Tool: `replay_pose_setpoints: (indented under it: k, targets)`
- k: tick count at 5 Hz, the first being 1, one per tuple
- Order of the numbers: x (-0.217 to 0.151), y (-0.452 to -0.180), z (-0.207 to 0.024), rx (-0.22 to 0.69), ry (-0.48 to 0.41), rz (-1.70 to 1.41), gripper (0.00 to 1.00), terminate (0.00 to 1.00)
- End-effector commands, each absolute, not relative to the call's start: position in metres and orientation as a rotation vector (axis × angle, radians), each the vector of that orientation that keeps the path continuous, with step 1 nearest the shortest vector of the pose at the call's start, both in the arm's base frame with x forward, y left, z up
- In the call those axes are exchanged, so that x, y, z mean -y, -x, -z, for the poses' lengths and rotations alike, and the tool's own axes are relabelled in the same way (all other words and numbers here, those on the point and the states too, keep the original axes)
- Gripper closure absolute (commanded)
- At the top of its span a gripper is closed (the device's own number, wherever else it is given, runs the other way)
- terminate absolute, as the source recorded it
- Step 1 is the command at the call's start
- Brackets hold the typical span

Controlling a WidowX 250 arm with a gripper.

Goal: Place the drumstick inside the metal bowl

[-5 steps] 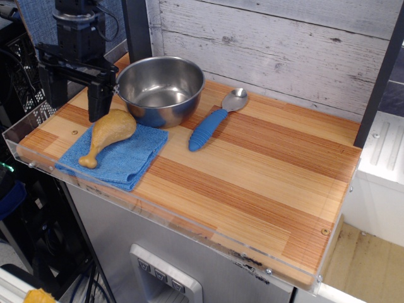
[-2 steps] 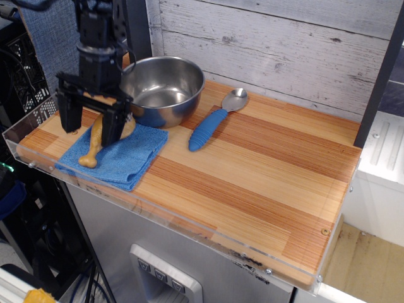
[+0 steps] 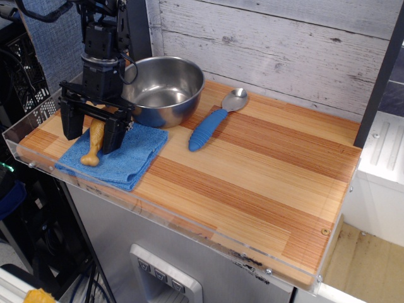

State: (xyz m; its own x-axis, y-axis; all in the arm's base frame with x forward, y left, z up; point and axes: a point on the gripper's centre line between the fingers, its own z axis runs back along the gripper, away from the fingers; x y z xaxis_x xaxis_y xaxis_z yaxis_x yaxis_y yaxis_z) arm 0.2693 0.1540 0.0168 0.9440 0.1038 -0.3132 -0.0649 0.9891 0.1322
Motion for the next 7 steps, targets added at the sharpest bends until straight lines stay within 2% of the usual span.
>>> replay_pose_setpoints:
  k: [1, 2, 3, 4, 5, 6, 7]
  targets:
    - [-0.153, -0.272, -0.032, -0.272, -0.153, -0.079, 1.0, 0.0]
    - [-0.152, -0.271, -0.039, -0.257, -0.146, -0.078, 1.0, 0.0]
    - [-0.151, -0.268, -0.059, -0.219, -0.129, -0.078, 1.0, 0.0]
    - [-0.152, -0.264, -0.101, -0.128, -0.134, -0.091, 1.0, 0.0]
    - [-0.151, -0.271, -0.13, -0.091, -0.144, -0.097, 1.0, 0.0]
    - [-0.142, -0.3, -0.128, -0.13, -0.144, -0.072, 1.0, 0.0]
    - [-0.13, -0.336, -0.109, -0.146, -0.144, -0.048, 1.0, 0.0]
